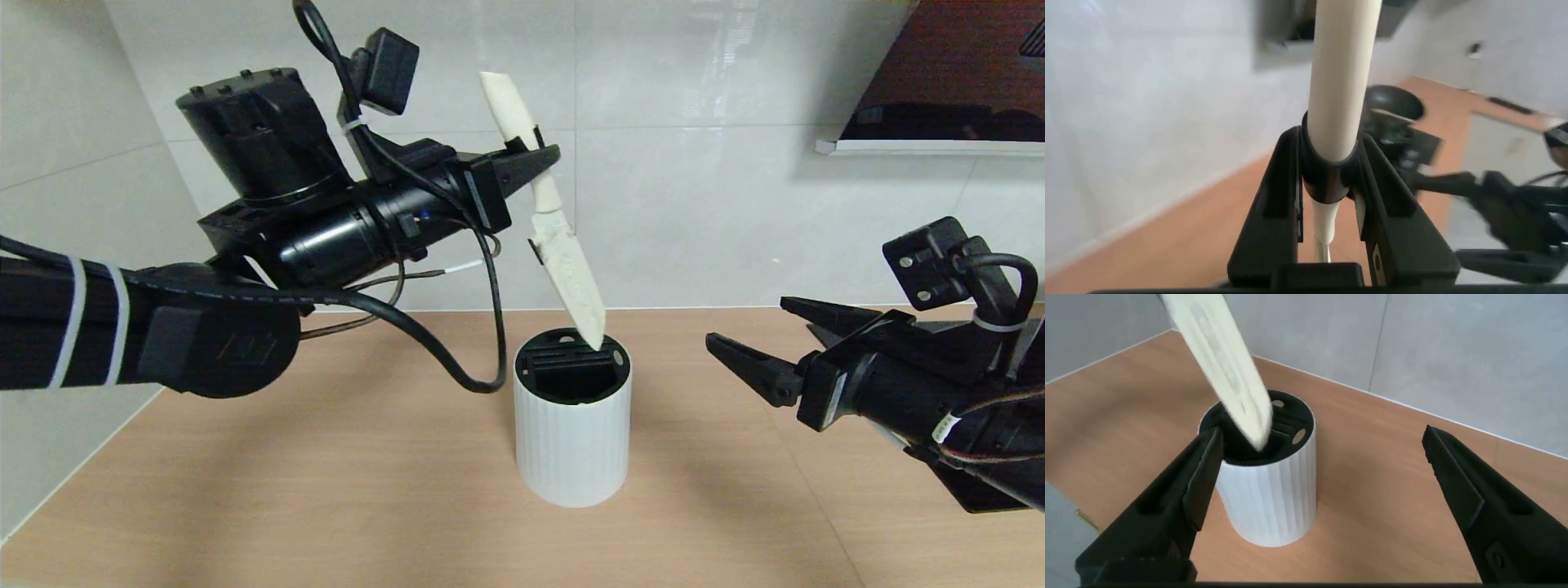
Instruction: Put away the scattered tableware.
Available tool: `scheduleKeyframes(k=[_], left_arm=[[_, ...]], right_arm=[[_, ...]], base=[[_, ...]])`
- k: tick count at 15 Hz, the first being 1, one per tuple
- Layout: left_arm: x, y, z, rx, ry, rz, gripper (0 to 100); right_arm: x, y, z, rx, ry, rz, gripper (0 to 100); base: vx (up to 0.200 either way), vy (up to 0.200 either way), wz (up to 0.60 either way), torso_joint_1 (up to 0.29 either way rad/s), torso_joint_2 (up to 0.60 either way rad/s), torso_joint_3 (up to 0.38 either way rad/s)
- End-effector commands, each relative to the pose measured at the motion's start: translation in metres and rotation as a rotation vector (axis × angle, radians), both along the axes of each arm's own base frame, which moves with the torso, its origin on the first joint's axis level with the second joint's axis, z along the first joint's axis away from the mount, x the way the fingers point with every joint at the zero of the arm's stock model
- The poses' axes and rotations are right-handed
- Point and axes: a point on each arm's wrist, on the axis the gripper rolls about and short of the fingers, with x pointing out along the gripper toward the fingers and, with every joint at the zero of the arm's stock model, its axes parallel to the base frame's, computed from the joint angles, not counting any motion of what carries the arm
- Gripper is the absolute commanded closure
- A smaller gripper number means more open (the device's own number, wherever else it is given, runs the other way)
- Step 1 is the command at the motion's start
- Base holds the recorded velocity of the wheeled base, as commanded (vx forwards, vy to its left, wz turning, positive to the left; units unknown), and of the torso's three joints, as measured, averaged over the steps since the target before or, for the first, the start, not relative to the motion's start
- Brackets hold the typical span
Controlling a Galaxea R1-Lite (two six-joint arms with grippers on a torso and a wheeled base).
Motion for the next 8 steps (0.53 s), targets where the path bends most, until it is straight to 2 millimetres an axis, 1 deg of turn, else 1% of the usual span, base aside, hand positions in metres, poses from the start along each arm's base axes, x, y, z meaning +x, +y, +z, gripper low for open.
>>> scheduleKeyframes(k=[1, 4, 6, 8], left_arm=[[-0.002, 0.017, 0.011, 0.016, -0.049, 0.052, 100], [-0.001, 0.017, 0.005, 0.071, -0.059, 0.085, 100], [0.006, 0.012, -0.015, 0.165, -0.079, 0.142, 100], [0.009, 0.005, -0.024, 0.180, -0.061, 0.160, 100]], right_arm=[[0.001, 0.001, -0.002, -0.005, 0.006, -0.001, 0], [0.001, 0.001, -0.003, -0.007, 0.009, -0.001, 0], [0.001, 0.001, -0.003, -0.008, 0.011, -0.001, 0], [0.001, 0.001, -0.003, -0.008, 0.011, -0.001, 0]], base=[[0.000, 0.000, 0.00, 0.000, 0.00, 0.000], [0.000, 0.000, 0.00, 0.000, 0.00, 0.000], [0.000, 0.000, 0.00, 0.000, 0.00, 0.000], [0.000, 0.000, 0.00, 0.000, 0.00, 0.000]])
